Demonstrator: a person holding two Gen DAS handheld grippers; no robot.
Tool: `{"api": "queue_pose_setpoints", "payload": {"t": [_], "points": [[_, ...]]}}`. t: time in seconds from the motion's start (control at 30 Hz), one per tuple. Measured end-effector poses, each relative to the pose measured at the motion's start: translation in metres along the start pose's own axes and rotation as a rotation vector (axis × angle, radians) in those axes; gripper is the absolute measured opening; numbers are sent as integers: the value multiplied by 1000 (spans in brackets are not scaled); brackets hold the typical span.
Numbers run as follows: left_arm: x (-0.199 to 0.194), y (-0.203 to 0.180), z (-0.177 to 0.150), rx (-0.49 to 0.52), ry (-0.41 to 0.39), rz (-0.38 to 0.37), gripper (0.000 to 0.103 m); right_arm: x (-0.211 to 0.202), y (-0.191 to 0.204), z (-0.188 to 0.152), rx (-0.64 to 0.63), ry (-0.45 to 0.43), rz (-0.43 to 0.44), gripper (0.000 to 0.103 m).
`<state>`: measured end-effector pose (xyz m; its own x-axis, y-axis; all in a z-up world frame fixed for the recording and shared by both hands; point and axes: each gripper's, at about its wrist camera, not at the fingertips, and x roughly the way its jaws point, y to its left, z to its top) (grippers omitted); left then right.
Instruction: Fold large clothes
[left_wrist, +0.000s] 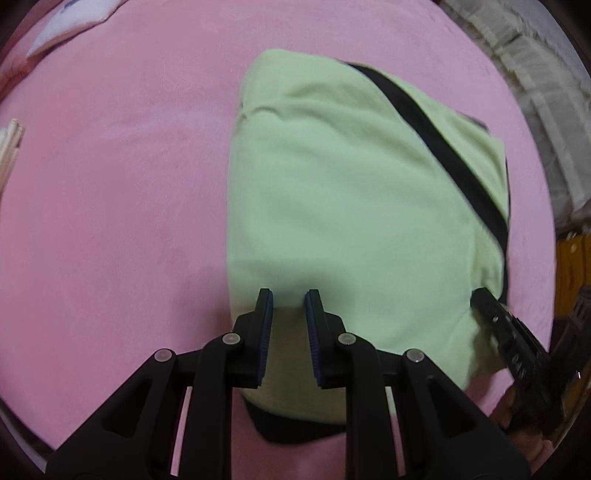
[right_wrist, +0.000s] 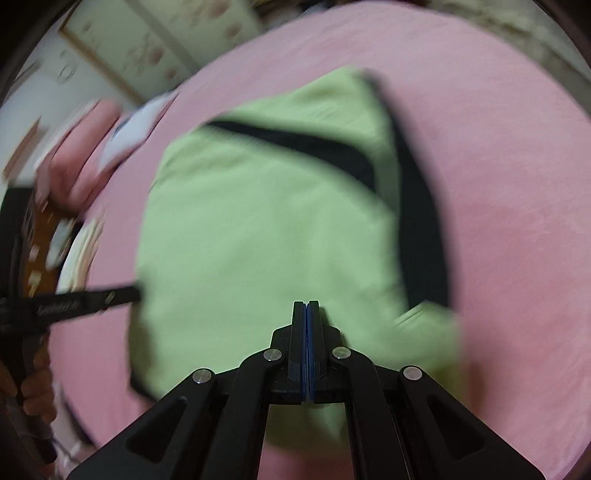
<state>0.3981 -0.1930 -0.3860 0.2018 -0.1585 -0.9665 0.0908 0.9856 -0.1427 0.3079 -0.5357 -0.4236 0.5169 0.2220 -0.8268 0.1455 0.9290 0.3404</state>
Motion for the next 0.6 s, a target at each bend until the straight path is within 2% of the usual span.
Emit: {"api": "queue_pose_setpoints", "payload": {"t": [0.1,0.27,0.3,0.33,0.37,0.43,0.5,0.6], "points": [[5,5,17,5,-37,-7,17,5,-26,26,4,-21,-19,0],[13,8,53,36,-115,8,17,20,-30,54,-110,-76,-85,0],[15,9,60,34,-125,17,17,27,-25,70,-102,-96,-128,0],[16,8,67,27,-133,21,16,23,-29,77,-60,-130,-253,0],[13,10,75,19,-143,16,16,17,-33,84,9,-147,-321,0],[9,13,86,9,-165,4,16,4,-52,94,167,-194,-248,0],[2,12,94,25,-184,-8,16,-6,-59,100,236,-218,-163,0],[1,7,101,50,-200,-18,16,10,-25,116,128,-167,6,0]]}}
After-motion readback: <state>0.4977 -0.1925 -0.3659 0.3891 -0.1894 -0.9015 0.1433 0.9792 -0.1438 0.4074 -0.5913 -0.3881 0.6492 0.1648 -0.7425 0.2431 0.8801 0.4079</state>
